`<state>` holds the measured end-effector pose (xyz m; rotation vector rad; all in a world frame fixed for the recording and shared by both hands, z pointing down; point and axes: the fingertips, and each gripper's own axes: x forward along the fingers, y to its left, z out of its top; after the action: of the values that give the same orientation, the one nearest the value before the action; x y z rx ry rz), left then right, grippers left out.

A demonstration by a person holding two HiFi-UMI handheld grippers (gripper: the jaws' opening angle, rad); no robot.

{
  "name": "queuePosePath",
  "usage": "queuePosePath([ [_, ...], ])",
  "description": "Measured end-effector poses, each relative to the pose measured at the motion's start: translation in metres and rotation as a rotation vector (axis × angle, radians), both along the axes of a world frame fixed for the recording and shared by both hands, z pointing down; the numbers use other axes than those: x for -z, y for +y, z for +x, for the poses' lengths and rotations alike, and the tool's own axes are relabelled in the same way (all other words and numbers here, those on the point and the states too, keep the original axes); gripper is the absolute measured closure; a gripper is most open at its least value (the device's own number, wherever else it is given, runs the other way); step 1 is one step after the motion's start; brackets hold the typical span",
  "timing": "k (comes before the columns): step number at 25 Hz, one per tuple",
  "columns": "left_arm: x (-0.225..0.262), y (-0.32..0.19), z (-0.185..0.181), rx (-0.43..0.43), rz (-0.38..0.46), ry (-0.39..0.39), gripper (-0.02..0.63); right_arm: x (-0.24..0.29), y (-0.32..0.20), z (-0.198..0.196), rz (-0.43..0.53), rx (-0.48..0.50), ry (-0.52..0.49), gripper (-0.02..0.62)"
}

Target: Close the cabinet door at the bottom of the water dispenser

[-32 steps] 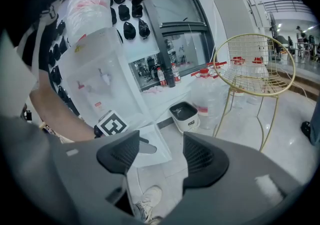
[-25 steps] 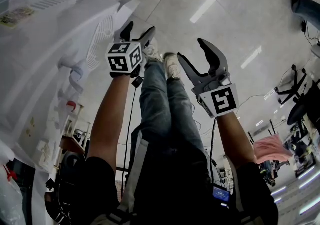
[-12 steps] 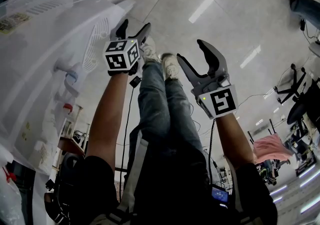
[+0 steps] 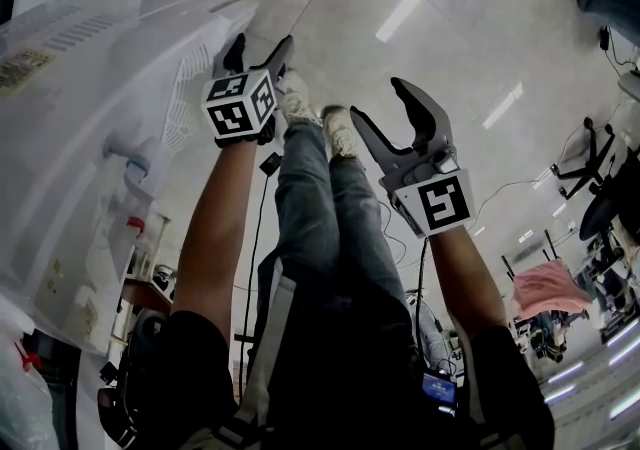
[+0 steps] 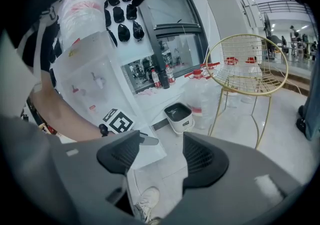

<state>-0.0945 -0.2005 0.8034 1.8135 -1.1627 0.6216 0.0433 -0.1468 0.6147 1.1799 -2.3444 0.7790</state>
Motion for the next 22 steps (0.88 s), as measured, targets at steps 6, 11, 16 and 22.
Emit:
queuePosePath([
  [6,0.003,-0.005,0.006,-0.025,0.007,-0.005,0.216,0.005,-0.003,0.004,0.010,-0.027,0.001,0.325],
  [11,0.014,-0.012,0.012,-0.037,0.028,0.002,0.215,0.011,-0.001,0.006,0.021,-0.042,-0.001,0.325],
  [16,0.046,-0.007,0.028,-0.075,0.063,0.031,0.212,0.030,0.005,0.006,0.049,-0.042,-0.008,0.325],
  [22,0.127,-0.002,0.046,-0.095,0.149,0.075,0.201,0.082,0.015,0.013,0.110,-0.040,-0.021,0.325],
])
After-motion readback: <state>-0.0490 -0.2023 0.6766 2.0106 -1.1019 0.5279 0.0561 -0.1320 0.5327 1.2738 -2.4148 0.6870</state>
